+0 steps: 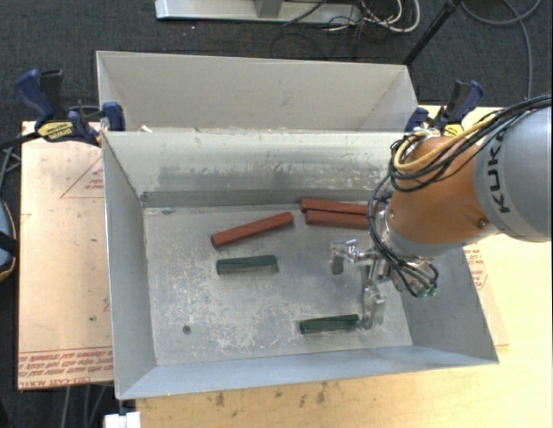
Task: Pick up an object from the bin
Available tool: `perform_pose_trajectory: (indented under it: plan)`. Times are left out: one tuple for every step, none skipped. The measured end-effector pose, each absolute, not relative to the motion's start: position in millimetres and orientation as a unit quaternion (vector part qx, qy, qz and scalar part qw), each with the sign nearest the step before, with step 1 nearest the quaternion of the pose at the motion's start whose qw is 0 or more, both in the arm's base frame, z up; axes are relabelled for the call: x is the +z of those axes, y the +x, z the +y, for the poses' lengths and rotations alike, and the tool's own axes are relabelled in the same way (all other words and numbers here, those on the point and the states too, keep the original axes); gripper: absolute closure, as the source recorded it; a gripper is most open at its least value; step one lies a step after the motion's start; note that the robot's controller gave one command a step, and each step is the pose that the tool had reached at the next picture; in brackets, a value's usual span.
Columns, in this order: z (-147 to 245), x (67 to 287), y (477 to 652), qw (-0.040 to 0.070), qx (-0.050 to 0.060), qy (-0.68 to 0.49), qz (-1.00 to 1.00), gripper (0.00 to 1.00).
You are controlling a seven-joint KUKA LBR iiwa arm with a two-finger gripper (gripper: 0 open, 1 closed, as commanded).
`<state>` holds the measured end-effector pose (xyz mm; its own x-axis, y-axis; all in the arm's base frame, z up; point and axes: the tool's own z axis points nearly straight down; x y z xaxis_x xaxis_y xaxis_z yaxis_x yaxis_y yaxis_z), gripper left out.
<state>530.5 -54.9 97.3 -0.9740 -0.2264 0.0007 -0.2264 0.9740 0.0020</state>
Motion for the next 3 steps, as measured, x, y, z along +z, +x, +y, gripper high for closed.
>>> perform_pose_trajectory:
  plan:
    - [-31,71,487.2,-0.003,0.0,0.236,-0.972,1.0]
    - [-31,71,487.2,-0.003,0.0,0.236,-0.972,1.0]
    - [-55,207,522.8,-0.002,0.0,0.254,-0.967,1.0]
